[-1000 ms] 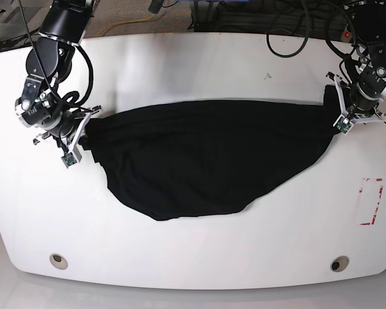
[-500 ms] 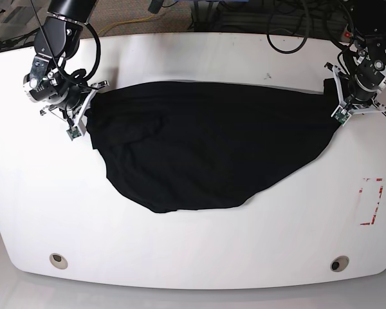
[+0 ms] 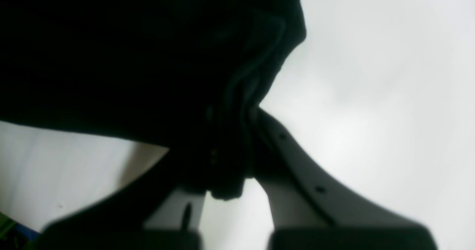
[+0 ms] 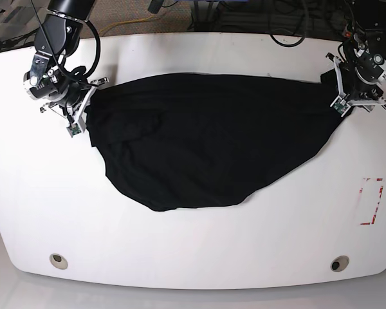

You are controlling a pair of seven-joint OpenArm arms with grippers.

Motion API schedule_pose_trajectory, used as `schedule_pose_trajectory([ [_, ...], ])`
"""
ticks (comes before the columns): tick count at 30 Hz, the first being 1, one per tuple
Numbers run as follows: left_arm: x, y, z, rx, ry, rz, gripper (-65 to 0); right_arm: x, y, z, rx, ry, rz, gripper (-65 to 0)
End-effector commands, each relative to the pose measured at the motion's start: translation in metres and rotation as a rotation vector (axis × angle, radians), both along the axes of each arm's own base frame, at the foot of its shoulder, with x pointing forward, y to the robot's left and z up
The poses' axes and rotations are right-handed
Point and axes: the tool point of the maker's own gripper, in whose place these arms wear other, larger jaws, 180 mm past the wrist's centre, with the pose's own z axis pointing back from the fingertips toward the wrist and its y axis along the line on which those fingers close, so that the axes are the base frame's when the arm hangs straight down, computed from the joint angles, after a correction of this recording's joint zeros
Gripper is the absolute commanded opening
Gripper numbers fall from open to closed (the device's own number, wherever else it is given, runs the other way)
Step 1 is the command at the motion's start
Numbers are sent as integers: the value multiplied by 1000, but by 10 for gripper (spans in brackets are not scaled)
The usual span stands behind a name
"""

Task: Fold the T-shirt properly
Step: 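Hold the shirt taut between both grippers and lower it flat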

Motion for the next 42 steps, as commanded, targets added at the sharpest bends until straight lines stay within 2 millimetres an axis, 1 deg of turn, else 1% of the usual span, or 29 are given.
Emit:
schedule_pose_trajectory([
  [1,4,23,19,85,-16,-13,-340,8,-4,10,-12,-39,1,-650],
  [3,9,33,28,115,-20,-30,-340,8,-4,10,-10,-40,1,-650],
  [5,13,40,37,123,-23,-52,-340,8,-4,10,-10,-39,1,-650],
  [8,8,43,44,107,17,-116,-342,8,-2,9,-4,-39,1,-650],
  [11,5,33,53,25,70,-204,-343,8,-1,9,-5,-39,0,-650],
  [15,6,25,62,-21,94,-255,-342,8,-1,9,-2,-40,0,-650],
  [22,6,11,65,-108,96,-269,-339,9,0,10,1,-44,1,-650],
  [24,7,11,65,-129,85,-254,-339,9,0,11,0,-45,2,-650],
  [25,9,15,68,-127,72,-239,-342,9,0,11,1,-46,2,-650],
  [27,8,22,64,-166,40,-164,-342,9,1,10,4,-43,1,-650],
  [30,12,32,65,-219,-38,-60,-339,9,1,10,4,-43,1,-650],
  [33,18,32,58,-278,-76,-1,-339,9,1,10,4,-43,1,-650],
  [37,13,35,36,-364,-72,99,-339,9,6,8,15,-44,-2,-650],
  [42,5,26,11,-455,-61,178,-339,9,9,8,24,-45,-3,-650],
])
